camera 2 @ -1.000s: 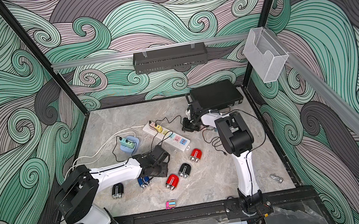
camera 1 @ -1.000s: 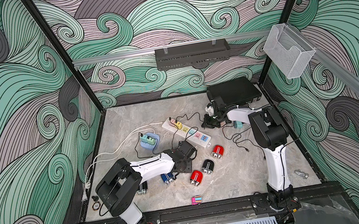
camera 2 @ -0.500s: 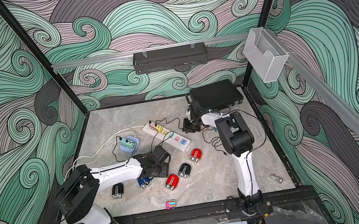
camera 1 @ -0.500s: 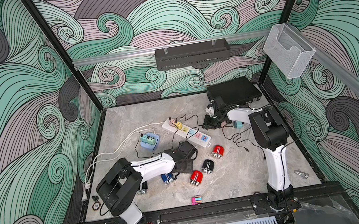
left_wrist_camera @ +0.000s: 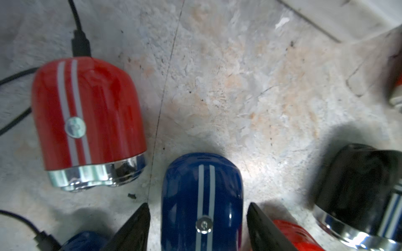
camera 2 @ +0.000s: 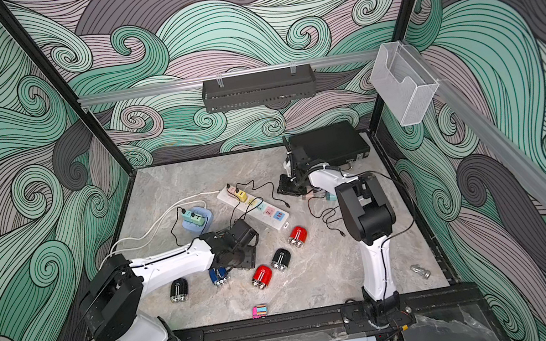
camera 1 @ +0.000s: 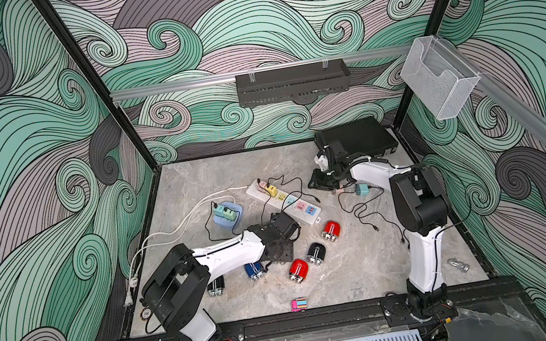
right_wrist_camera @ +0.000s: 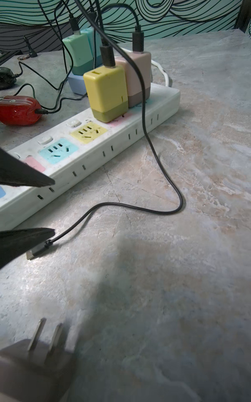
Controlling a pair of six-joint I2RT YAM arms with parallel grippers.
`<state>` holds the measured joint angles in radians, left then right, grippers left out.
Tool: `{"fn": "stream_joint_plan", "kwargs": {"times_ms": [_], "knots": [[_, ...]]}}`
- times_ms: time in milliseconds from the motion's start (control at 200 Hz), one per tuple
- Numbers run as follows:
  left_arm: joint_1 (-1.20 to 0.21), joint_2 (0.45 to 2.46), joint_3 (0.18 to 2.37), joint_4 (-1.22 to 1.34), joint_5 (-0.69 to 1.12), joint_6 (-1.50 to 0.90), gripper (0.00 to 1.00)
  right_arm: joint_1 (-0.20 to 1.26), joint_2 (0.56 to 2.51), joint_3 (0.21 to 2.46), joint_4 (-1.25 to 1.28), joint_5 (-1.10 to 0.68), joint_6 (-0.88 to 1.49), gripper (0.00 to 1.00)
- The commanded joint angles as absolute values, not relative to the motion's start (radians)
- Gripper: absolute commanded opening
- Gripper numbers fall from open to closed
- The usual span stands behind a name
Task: Unplug the electric shaver
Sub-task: Place the charging cable at the center of the board, then remove the plug from the socket.
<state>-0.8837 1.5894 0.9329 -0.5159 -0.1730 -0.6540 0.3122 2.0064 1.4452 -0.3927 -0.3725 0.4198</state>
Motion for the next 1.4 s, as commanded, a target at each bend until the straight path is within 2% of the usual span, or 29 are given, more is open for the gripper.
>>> {"fn": "stream_joint_plan", "kwargs": {"times_ms": [0, 260, 570, 961, 1396], "knots": [[-0.875, 1.544, 0.991, -0.569, -0.206, -0.638, 0.70, 0.325, 1.945, 1.462, -0.423, -0.338, 0.387, 0.35], [-0.797, 1.497, 1.030, -0.547, -0.176, -0.633, 0.69, 0.390, 1.888, 1.500, -0.472, -0.242, 0.306, 0.39], [-0.621, 1.483, 1.032, -0.416, -0.002, -0.685, 0.62, 0.499, 1.871, 1.573, -0.514, -0.137, 0.177, 0.40], [-0.441, 1.529, 1.032, -0.318, 0.076, -0.734, 0.52, 0.602, 1.976, 1.707, -0.577, -0.102, 0.089, 0.42], [-0.315, 1.707, 1.115, -0.194, 0.223, -0.782, 0.50, 0.645, 2.137, 1.860, -0.657, -0.091, 0.052, 0.47]]}}
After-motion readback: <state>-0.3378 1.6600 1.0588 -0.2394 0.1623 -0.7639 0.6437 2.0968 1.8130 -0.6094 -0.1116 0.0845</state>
